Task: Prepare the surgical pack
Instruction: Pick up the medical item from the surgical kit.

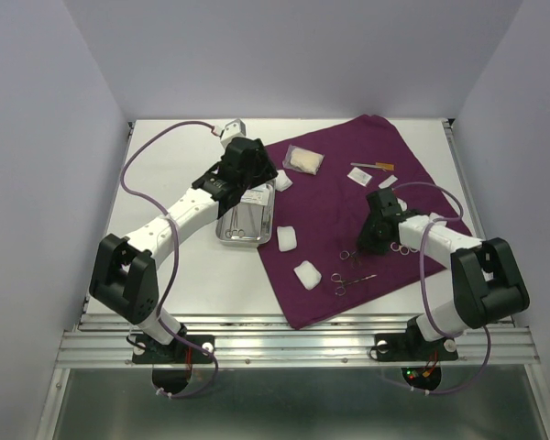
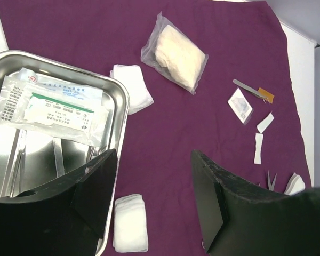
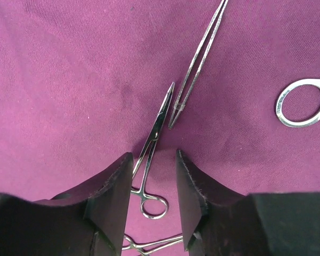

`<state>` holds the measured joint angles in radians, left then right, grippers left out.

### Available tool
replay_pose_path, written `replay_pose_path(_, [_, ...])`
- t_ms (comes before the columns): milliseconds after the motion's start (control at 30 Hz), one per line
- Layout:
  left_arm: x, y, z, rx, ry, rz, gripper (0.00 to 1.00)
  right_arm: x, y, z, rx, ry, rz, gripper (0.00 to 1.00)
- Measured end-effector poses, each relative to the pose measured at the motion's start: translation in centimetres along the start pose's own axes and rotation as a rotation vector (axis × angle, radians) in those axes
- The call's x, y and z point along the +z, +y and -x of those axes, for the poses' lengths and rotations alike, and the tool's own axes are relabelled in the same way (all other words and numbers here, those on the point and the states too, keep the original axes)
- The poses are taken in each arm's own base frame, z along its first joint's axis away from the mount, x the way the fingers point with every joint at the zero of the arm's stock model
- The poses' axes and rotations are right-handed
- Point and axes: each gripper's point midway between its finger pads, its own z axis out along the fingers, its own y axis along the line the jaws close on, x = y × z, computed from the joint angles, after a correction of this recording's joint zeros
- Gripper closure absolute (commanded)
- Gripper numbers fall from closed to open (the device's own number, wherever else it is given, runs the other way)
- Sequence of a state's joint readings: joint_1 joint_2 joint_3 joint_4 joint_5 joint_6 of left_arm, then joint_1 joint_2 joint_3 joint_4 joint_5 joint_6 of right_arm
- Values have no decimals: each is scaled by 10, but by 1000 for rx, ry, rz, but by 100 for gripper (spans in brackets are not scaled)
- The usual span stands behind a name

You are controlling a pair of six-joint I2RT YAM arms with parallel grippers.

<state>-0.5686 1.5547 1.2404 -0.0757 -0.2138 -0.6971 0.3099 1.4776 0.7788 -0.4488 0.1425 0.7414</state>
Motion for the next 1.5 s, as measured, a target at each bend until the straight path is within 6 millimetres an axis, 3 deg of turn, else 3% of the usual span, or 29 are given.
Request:
replay_pose_path(700, [0,1,-1,14,4,2,32,10,16,15,-43,-81,-25,68])
replay_pose_path(1000, [0,1,-1,14,4,2,32,4,10,6,-87,-86,-97,62])
replay_pose_path(1500, [0,1,-1,22,5,0,32,9,14,9,-70,-89,-120,66])
